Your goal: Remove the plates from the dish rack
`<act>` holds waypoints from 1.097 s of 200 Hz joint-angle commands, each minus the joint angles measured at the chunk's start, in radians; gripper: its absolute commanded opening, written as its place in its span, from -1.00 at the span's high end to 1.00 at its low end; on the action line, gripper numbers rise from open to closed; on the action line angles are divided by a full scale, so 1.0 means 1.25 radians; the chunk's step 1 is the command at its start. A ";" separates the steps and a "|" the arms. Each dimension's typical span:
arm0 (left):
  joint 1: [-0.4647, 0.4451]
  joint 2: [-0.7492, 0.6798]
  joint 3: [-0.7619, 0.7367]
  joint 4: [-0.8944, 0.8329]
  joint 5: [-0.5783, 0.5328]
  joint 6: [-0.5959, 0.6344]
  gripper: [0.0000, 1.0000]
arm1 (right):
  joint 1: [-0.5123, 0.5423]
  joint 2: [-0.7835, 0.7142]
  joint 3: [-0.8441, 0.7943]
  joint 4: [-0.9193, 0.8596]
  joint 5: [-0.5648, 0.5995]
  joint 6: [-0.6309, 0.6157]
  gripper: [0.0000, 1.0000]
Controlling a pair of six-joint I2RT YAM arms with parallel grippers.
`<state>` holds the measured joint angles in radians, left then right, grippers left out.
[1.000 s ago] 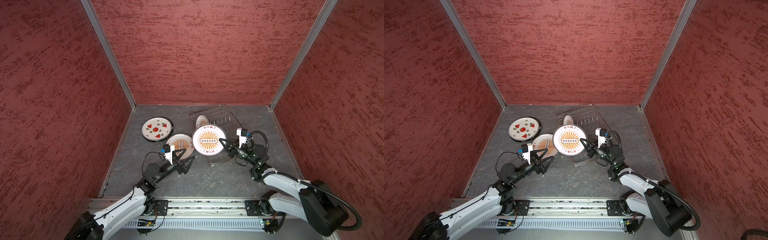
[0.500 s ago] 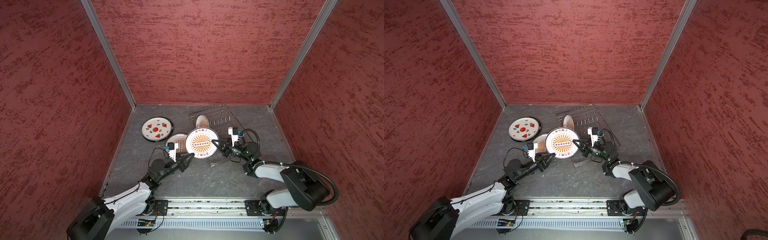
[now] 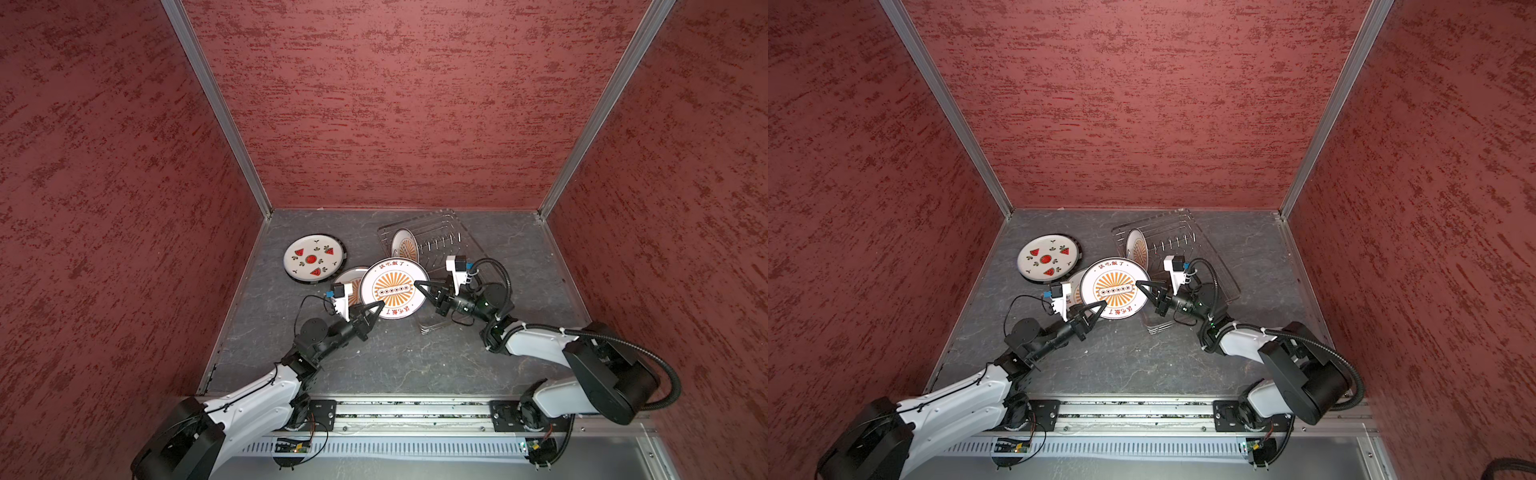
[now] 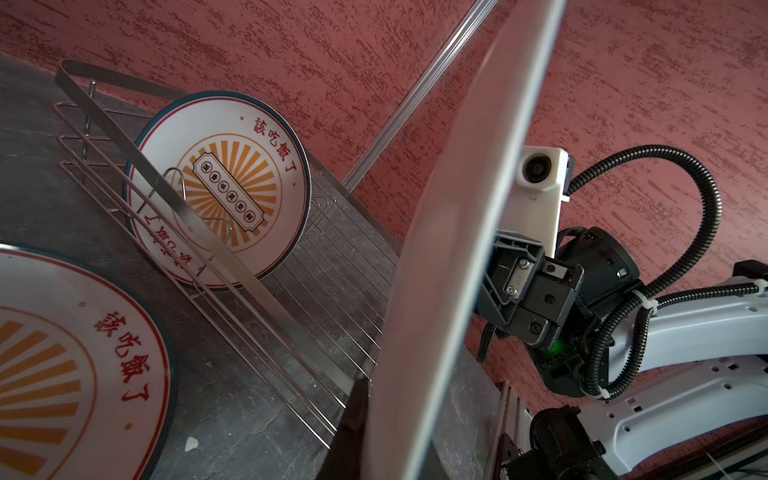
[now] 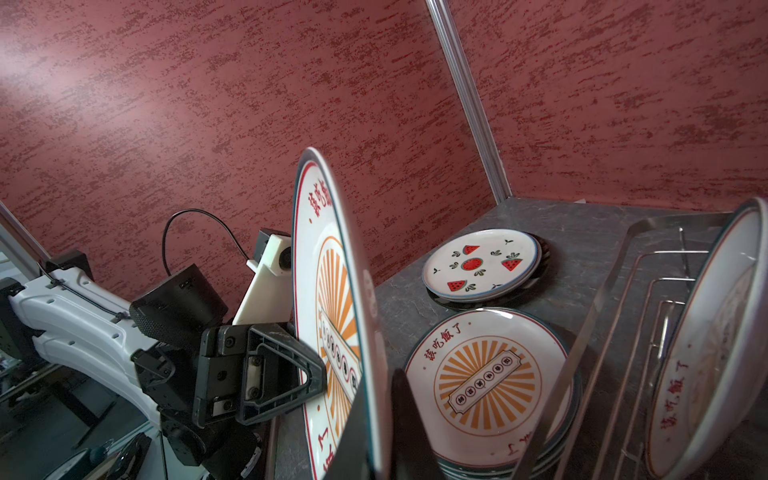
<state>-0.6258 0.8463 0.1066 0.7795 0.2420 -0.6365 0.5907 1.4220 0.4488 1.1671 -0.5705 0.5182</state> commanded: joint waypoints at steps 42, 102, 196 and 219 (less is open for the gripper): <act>0.001 -0.143 -0.012 -0.107 -0.052 0.002 0.74 | 0.004 0.020 0.040 -0.015 0.092 -0.008 0.90; 0.004 -0.172 -0.019 -0.125 -0.064 -0.004 0.83 | 0.004 0.019 0.043 -0.037 0.106 -0.016 0.90; 0.011 -0.178 -0.032 -0.111 -0.086 -0.025 1.00 | 0.004 0.038 0.074 -0.087 0.032 -0.024 0.24; 0.018 -0.199 -0.035 -0.131 -0.091 -0.026 1.00 | 0.005 0.030 0.066 -0.098 0.052 -0.022 -0.60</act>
<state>-0.6155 0.6323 0.0643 0.5838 0.1493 -0.6624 0.5983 1.4738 0.5198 1.0519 -0.5262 0.5026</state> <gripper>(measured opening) 0.083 0.554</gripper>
